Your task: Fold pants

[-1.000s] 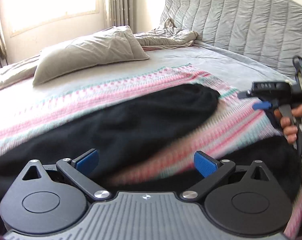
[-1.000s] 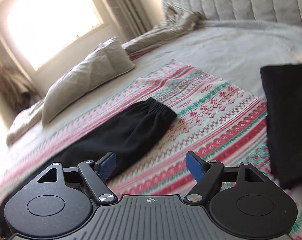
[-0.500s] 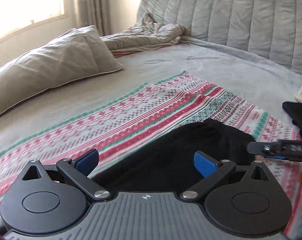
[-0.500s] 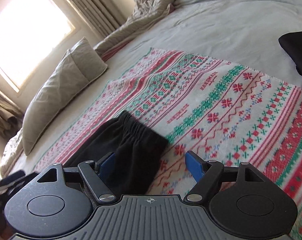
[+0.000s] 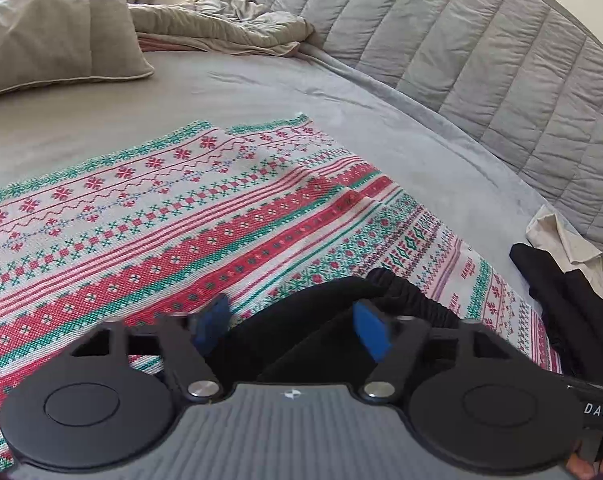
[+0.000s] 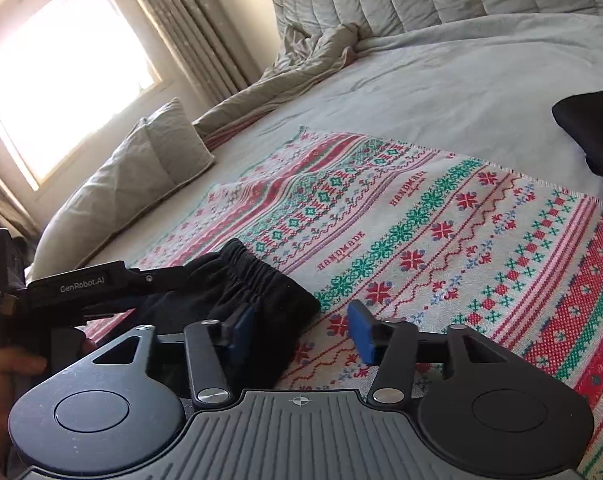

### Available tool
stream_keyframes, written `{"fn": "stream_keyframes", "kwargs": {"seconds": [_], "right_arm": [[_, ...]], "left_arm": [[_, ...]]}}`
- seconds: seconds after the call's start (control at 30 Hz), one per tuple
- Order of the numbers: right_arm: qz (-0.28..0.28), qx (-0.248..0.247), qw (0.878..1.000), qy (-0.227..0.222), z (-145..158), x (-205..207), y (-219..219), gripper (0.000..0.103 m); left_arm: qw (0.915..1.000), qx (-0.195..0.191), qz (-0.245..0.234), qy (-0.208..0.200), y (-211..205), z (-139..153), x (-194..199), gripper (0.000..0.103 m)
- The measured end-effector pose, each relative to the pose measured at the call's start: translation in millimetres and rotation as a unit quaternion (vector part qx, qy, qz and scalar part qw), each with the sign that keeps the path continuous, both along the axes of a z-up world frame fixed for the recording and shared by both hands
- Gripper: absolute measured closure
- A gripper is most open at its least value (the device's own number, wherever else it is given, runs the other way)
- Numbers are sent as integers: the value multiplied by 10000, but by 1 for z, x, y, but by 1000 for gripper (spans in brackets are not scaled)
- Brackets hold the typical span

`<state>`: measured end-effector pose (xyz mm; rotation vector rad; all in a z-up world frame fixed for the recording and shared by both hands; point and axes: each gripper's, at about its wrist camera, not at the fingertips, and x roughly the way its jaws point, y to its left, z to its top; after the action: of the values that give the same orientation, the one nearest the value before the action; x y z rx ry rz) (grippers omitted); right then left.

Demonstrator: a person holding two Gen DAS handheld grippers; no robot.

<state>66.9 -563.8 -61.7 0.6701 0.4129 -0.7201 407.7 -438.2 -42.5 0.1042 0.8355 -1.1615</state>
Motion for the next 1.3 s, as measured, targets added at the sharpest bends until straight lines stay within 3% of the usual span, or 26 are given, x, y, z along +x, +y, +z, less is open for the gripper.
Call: {"fn": "stream_keyframes", "kwargs": {"seconds": [0.03,0.1,0.2,0.33,0.43,0.53,0.63,0.77,0.83,0.87,0.97,1.0,1.1,1.3], "right_arm": [[66,103,9999,-101,-1,-1,-1,79],[218,335,9989,-254,-4,-1,-3,81],[178,390,9984,-379,-3,-4,-3,84],[32,192,9978,-636,11,-15,3,87],[-74,24,9988,-477,14,-14,5,88],[-154,209,9993,-287,7,-11,-2,88],[-146,375,9990,-170,-2,-10,-9,88],[-69,286,9995,-63,-1,-8,-7,84],[-16,192,9998,-11,0,-5,-6,80],[-4,171,9999,-9,1,-5,-6,78],[1,22,10000,61,3,-4,-4,63],[-19,-18,10000,66,5,-5,-4,53],[117,-106,9998,137,8,-3,0,40],[377,-237,9987,248,12,5,10,29]], "left_arm": [[9999,-11,-62,95,0,-1,0,64],[9998,-31,-161,64,0,-1,-3,90],[9990,-312,-108,-301,6,8,-11,92],[9968,-699,38,-389,3,13,-11,92],[9970,-590,97,-491,-6,4,-14,92],[9979,-302,140,-548,-14,-14,-16,92],[9981,-330,236,-464,-15,-18,-14,91],[9972,-304,385,-564,-13,-14,-18,77],[9961,-359,552,-588,-9,-11,-21,55],[9956,-373,644,-572,-6,-10,-22,52],[9944,-293,845,-559,5,-7,-27,35],[9936,-222,931,-599,9,-5,-31,27],[9903,25,1139,-798,27,3,-41,22],[9770,661,1719,-1074,78,18,-55,13]]}}
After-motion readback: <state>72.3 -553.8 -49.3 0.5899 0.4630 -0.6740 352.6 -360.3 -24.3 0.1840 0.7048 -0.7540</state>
